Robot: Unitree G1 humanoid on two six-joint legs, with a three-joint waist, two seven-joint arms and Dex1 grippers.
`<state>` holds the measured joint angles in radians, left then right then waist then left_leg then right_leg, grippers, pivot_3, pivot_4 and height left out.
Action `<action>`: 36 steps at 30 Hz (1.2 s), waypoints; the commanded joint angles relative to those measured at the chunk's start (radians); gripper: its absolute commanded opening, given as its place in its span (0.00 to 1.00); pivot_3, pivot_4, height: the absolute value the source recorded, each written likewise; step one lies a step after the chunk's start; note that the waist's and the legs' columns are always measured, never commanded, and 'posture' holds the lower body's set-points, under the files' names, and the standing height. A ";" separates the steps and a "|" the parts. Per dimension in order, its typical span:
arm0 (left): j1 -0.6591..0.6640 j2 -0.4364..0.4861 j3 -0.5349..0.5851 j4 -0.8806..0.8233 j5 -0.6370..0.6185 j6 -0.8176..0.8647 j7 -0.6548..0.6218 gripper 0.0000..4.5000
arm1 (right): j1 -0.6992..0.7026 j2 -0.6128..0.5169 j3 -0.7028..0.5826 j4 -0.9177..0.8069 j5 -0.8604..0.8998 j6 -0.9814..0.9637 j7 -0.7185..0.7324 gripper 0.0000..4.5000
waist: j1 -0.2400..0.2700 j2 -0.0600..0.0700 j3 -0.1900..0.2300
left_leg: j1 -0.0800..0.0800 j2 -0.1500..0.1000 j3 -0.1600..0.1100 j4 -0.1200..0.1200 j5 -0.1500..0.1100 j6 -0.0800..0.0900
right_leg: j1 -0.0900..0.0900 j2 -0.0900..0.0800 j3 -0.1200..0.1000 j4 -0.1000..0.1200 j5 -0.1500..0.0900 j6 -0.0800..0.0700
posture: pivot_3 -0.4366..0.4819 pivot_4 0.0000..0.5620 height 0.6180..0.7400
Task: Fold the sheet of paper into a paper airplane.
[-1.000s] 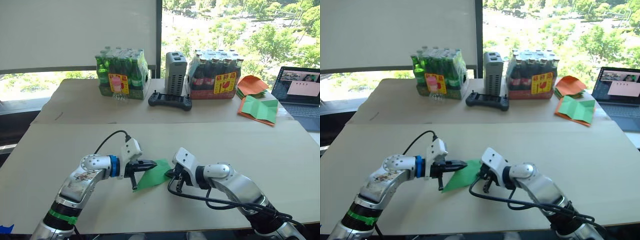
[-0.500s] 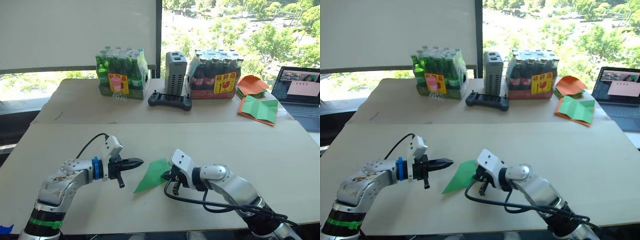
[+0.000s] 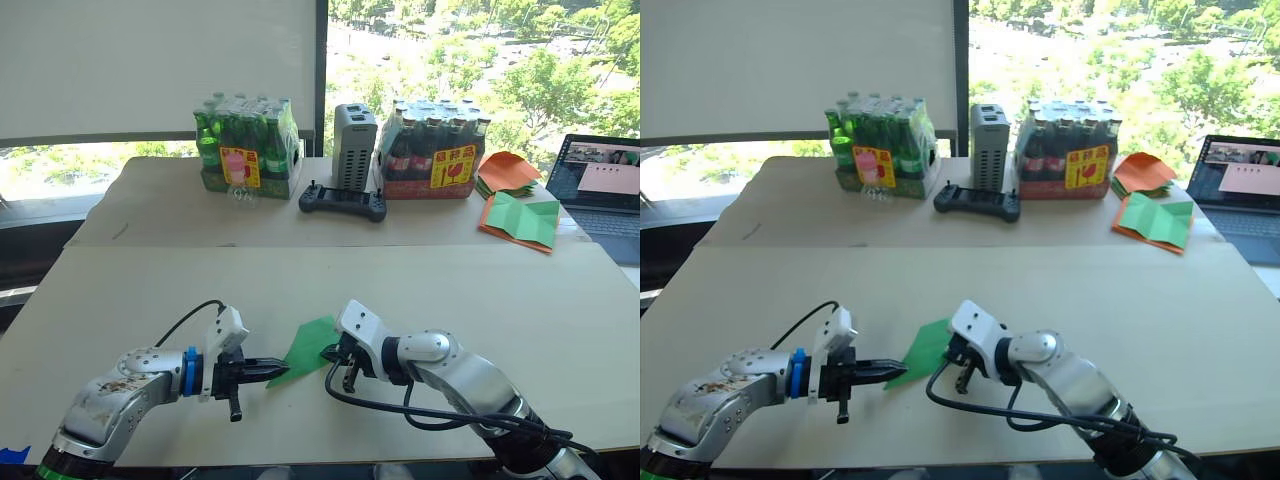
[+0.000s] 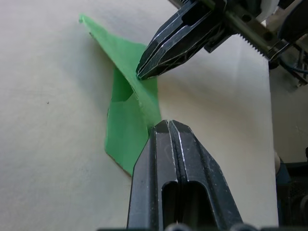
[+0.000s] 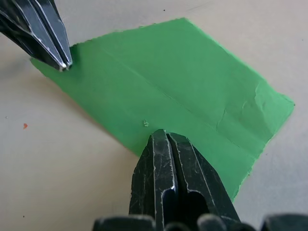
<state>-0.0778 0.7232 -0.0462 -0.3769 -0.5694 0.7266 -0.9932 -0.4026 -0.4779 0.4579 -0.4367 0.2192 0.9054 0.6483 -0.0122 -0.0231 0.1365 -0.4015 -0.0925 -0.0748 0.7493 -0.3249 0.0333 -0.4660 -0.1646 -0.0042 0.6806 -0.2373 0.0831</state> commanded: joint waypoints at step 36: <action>-0.169 0.015 0.042 0.159 0.003 -0.049 -0.033 0.01 | -0.008 0.037 -0.013 -0.027 0.010 0.034 -0.022 0.00 | 0.001 0.000 0.000 | -0.003 0.000 0.000 0.000 0.000 0.000 | -0.003 0.000 0.000 0.001 0.000 0.000 | 0.48 0.27 0.49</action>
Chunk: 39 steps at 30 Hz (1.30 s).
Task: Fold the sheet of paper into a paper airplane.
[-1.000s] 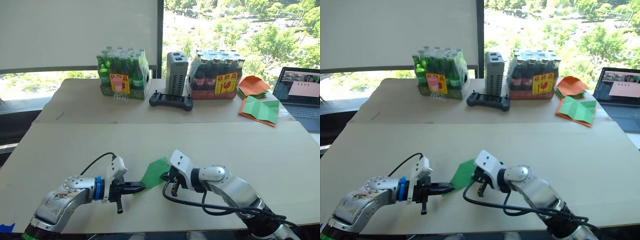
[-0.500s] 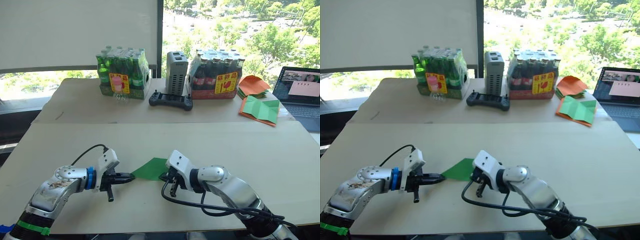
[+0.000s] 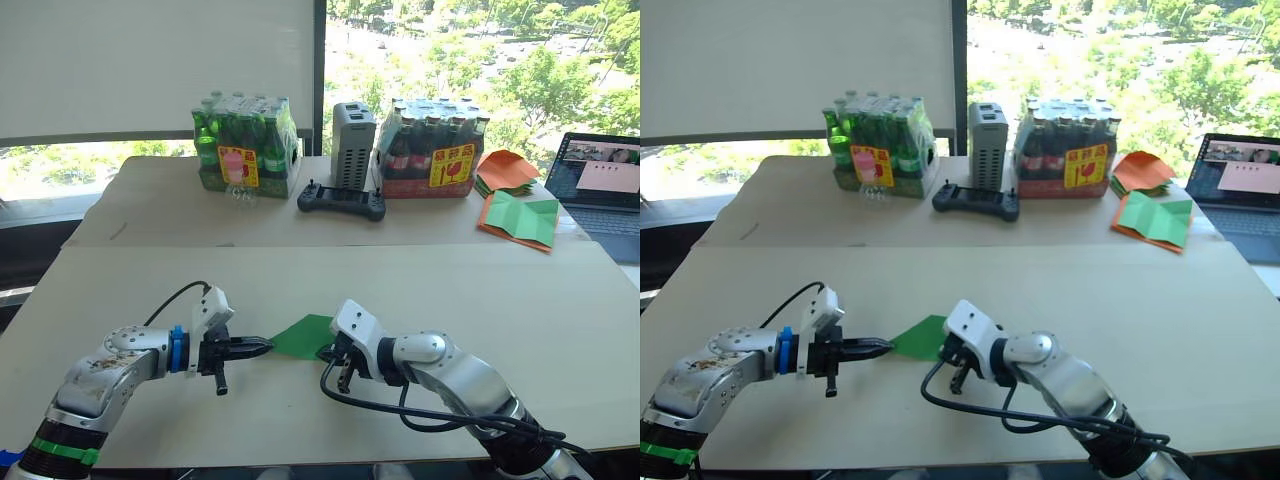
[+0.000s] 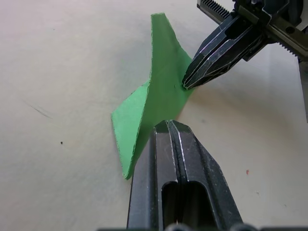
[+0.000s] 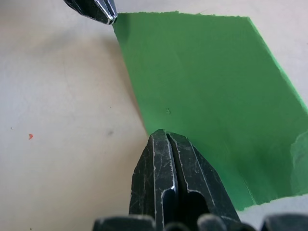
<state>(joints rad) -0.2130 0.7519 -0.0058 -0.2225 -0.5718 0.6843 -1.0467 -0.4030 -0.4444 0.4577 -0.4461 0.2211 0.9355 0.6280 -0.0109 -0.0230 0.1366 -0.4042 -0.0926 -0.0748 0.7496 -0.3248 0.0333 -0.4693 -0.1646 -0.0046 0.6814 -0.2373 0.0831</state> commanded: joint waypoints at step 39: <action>-0.051 -0.083 -0.206 0.161 0.307 -0.250 0.007 0.01 | -0.029 0.022 -0.064 -0.025 0.027 0.024 -0.024 0.00 | 0.000 0.000 0.000 | 0.001 0.000 0.000 0.000 0.000 0.000 | 0.001 0.000 0.000 0.000 0.000 0.000 | 0.48 0.27 0.49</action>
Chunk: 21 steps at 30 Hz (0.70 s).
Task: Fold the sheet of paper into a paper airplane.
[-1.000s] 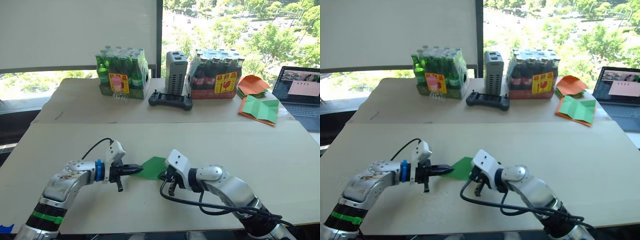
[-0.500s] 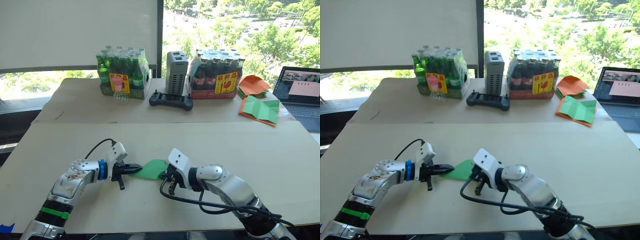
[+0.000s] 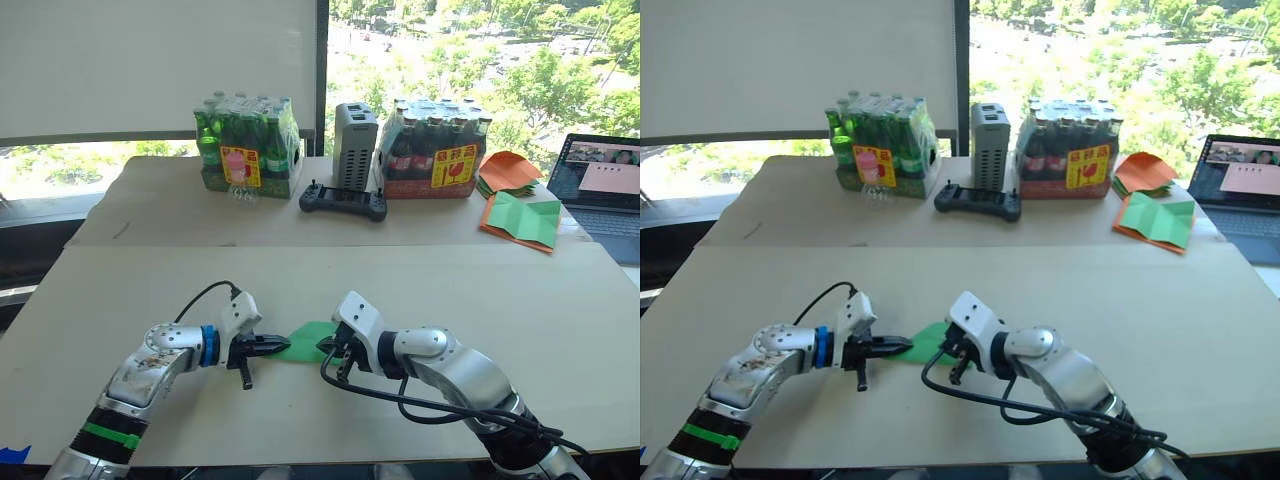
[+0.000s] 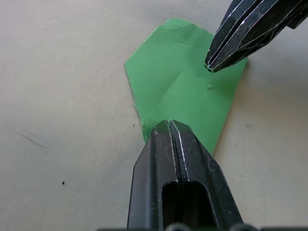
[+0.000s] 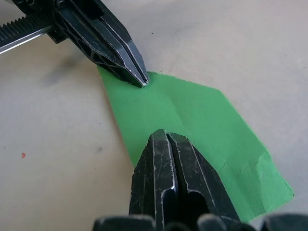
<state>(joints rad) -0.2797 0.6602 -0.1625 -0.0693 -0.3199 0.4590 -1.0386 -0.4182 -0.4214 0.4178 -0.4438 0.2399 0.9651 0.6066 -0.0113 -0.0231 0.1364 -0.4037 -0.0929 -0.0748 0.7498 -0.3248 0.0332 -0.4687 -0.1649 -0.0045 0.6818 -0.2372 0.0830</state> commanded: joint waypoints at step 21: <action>0.019 -0.030 -0.046 -0.086 -0.005 0.051 -0.003 0.01 | 0.047 -0.042 0.039 0.035 -0.049 -0.009 -0.026 0.00 | -0.001 0.000 0.000 | 0.005 0.000 0.000 0.000 0.000 0.000 | 0.006 0.000 0.000 -0.001 0.000 0.000 | 0.48 0.27 0.49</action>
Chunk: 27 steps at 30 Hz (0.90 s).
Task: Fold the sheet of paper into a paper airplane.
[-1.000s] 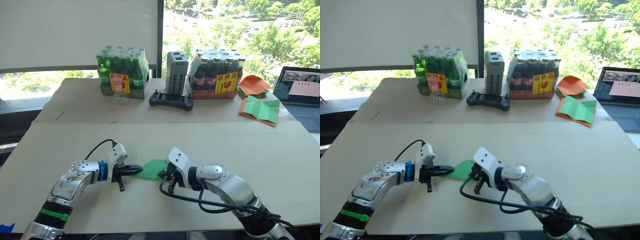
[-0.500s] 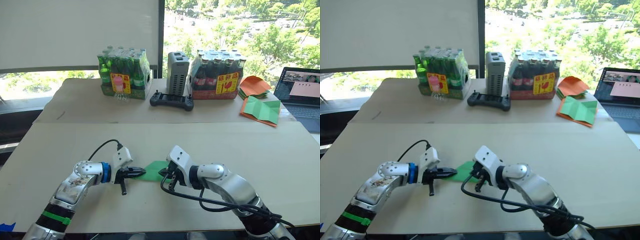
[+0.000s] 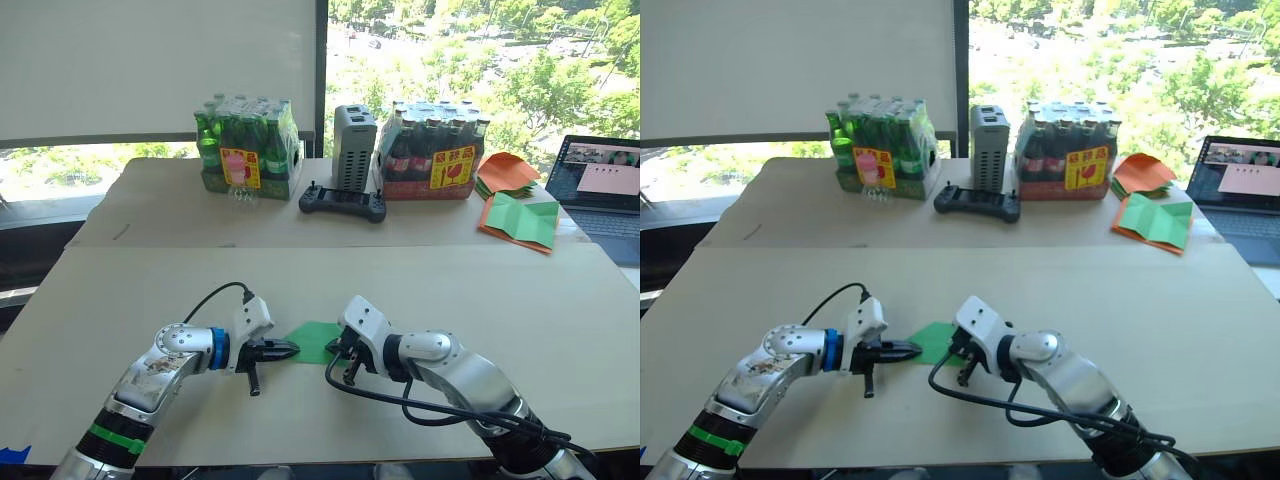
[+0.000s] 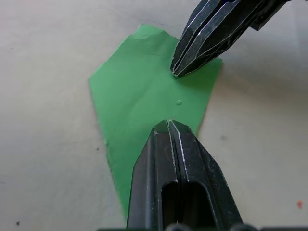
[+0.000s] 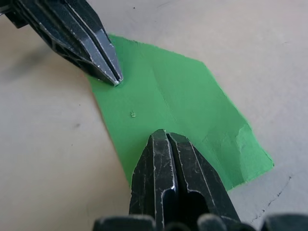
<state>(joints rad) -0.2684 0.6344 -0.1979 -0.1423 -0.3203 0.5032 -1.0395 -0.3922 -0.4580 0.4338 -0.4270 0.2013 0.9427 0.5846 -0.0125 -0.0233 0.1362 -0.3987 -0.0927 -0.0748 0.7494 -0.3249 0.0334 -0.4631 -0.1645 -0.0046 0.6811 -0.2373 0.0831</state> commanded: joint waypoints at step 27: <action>0.023 -0.015 -0.016 0.068 0.041 -0.028 0.044 0.00 | -0.036 -0.002 -0.230 -0.017 0.100 0.047 0.002 0.28 | 0.001 0.000 0.000 | 0.003 0.000 -0.001 -0.001 0.000 0.000 | 0.004 0.000 -0.001 -0.001 0.000 0.000 | 0.48 0.27 0.49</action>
<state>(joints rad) -0.2663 0.6089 -0.1992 -0.0933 -0.3119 0.4567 -1.0107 -0.4222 -0.4589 0.2330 -0.4365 0.2832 0.9855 0.5875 -0.0114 -0.0231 0.1360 -0.3957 -0.0925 -0.0760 0.7483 -0.3250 0.0335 -0.4593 -0.1646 -0.0058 0.6802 -0.2373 0.0830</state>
